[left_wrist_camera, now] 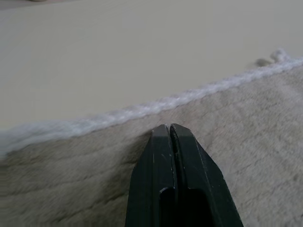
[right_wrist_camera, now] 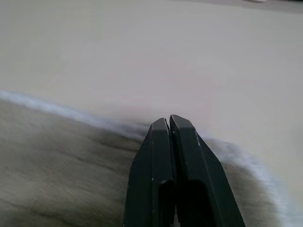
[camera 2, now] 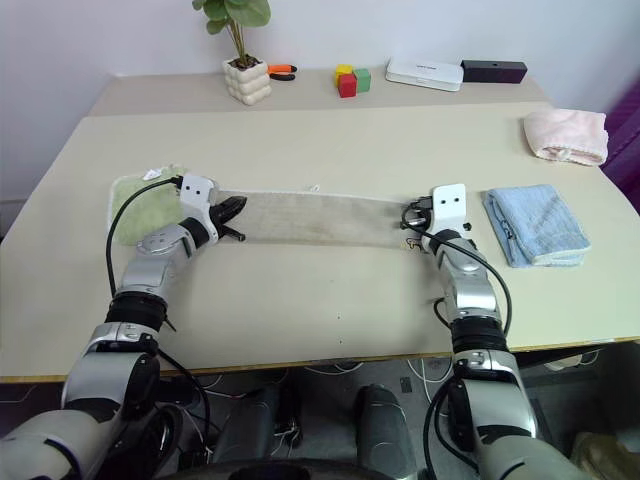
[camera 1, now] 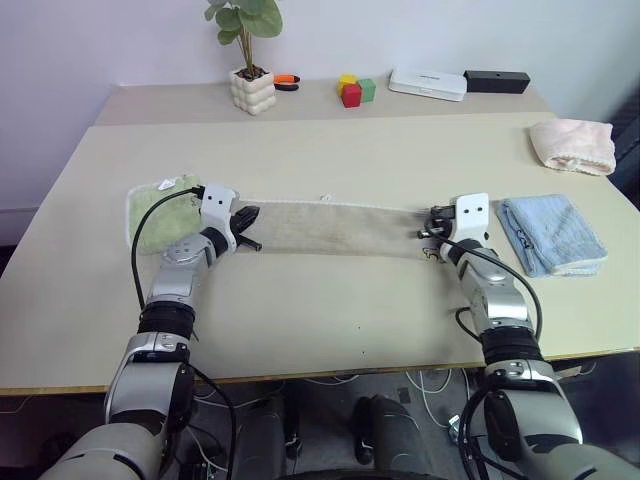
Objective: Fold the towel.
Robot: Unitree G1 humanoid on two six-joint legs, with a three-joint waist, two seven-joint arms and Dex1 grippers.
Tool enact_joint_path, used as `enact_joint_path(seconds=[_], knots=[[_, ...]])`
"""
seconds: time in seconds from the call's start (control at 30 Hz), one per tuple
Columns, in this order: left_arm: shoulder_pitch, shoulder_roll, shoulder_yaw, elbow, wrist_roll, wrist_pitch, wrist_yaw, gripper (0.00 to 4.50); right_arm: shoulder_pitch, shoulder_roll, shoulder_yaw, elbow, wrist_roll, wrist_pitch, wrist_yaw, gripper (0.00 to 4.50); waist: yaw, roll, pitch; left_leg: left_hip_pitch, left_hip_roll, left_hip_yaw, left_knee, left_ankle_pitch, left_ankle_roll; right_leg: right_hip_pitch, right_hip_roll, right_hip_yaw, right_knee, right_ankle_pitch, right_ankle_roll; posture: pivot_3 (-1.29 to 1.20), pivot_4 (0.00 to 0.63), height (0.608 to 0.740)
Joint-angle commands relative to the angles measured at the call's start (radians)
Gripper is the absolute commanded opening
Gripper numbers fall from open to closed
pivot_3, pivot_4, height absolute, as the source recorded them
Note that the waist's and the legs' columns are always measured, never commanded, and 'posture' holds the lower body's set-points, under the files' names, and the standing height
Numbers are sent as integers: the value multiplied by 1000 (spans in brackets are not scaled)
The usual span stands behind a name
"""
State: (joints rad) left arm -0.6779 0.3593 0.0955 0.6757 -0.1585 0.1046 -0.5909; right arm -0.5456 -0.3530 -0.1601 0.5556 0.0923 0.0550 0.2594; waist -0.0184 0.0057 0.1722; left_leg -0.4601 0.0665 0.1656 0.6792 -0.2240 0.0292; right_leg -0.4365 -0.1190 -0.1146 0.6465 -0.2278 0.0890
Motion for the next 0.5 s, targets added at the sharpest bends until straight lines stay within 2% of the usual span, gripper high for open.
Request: enact_joint_path(seconds=[0.03, 0.13, 0.2, 0.37, 0.4, 0.5], knots=[[0, 37, 4, -37, -7, 6, -44, 13, -56, -42, -15, 10, 26, -22, 69, 34, -1, 0, 0, 0, 0, 0, 0, 0, 0, 0, 0, 0, 0, 0, 0, 0, 150, 740], [6, 44, 10, -73, -39, -6, -101, 741, -64, -52, -38, -60, 97, 37, 145, 794, -1, 0, 0, 0, 0, 0, 0, 0, 0, 0, 0, 0, 0, 0, 0, 0, 150, 740], [10, 47, 10, -115, -53, -7, -131, 1660, -43, -56, -62, -155, 154, 122, 155, 1710, 3, 0, 0, 0, 0, 0, 0, 0, 0, 0, 0, 0, 0, 0, 0, 0, 150, 740], [24, 78, -1, -196, -60, -37, -204, 4196, 77, -49, -199, -482, 432, 501, 118, 4222, 10, 0, 0, -1, 0, -3, 0, 0, 0, 0, 0, 0, -1, 0, 0, 0, 150, 740], [30, 88, -4, -209, -66, -46, -232, 4443, 114, -45, -223, -551, 483, 570, 100, 4450, 9, 0, 0, -1, 0, -4, 0, -1, 1, 1, 0, 0, -1, 0, 0, 0, 150, 740], [43, 121, -15, -230, -65, -82, -303, 4443, 209, 20, -330, -741, 653, 721, -38, 4450, 6, 0, 0, -1, 0, -4, 0, -4, 5, 1, 0, 0, -1, 0, 0, 0, 150, 740]])
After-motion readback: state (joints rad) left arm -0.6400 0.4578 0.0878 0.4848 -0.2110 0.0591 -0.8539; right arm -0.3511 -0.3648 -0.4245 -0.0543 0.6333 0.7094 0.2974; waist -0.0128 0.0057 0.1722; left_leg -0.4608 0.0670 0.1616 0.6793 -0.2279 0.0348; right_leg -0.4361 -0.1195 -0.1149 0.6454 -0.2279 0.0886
